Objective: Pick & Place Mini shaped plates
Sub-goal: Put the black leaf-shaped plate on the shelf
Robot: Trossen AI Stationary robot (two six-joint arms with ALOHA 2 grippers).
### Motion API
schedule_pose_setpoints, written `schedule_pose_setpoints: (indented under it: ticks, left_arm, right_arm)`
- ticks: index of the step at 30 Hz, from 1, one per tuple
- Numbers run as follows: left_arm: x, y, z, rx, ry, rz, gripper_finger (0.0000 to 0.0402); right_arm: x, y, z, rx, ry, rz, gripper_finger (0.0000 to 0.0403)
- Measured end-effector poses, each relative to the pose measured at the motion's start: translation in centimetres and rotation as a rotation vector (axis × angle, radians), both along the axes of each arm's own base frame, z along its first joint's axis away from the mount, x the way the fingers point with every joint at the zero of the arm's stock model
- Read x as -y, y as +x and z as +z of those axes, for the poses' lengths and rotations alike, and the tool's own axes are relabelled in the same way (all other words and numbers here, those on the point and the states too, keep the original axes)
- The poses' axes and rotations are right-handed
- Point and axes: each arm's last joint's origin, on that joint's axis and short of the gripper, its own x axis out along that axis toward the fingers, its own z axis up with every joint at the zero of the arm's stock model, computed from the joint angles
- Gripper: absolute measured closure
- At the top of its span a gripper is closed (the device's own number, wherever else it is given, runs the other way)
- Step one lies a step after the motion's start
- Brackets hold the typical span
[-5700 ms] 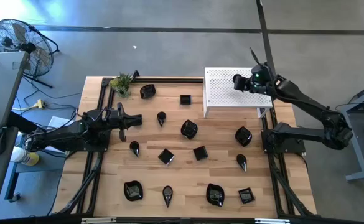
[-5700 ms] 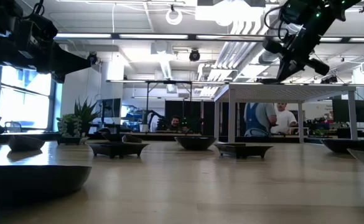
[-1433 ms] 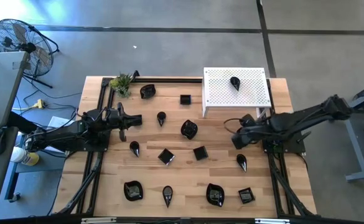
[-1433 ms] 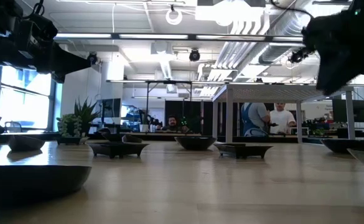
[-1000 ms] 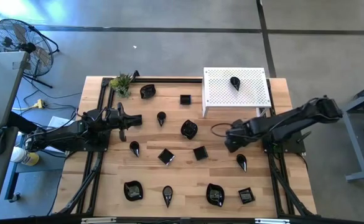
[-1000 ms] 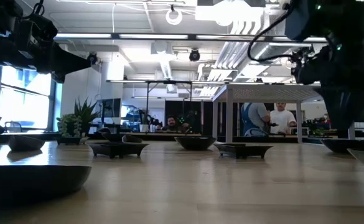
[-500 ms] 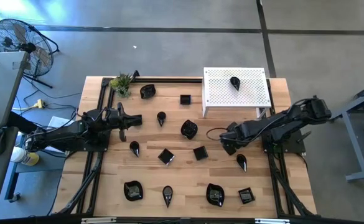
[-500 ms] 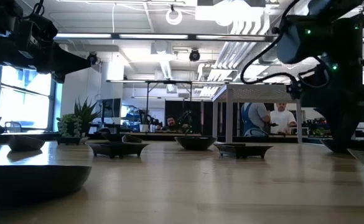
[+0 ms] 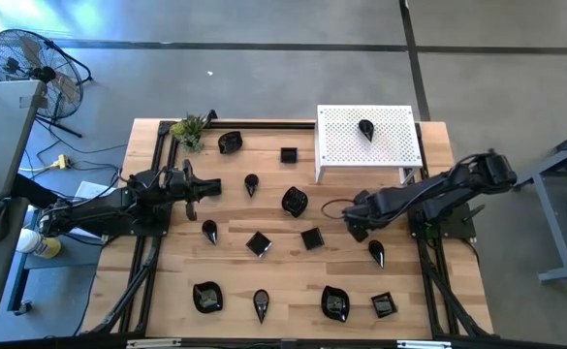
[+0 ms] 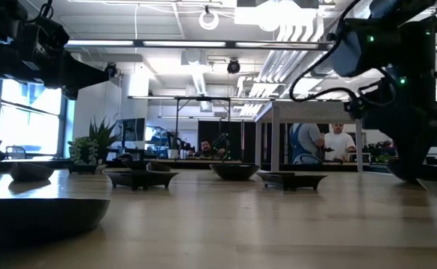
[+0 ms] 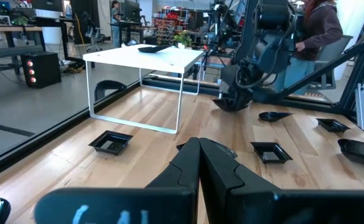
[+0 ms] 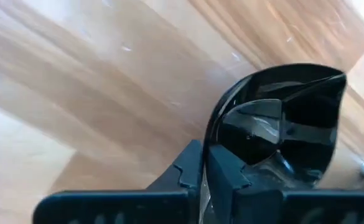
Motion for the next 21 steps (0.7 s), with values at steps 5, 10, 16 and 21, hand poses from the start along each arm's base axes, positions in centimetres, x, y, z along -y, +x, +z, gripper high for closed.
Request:
schedule_pose_setpoints:
  ticks: [5, 10, 16, 21]
  left_arm:
    - [0.0, 0.0, 0.0, 0.0, 0.0, 0.0, 0.0401]
    - [0.0, 0.0, 0.0, 0.0, 0.0, 0.0, 0.0401]
    - [0.0, 0.0, 0.0, 0.001, 0.0, 0.0, 0.0401]
    - [0.0, 0.0, 0.0, 0.0, 0.0, 0.0, 0.0401]
  right_arm:
    - [-0.2, 1.1, 3.0, 0.119, 0.039, 0.043, 0.0401]
    - [-0.7, 3.3, 7.9, 0.282, 0.113, 0.129, 0.0399]
    - [-1.1, 5.7, 15.9, 0.535, 0.092, 0.27, 0.04]
    - [0.5, 6.9, 21.4, 0.625, -0.059, 0.313, 0.0397]
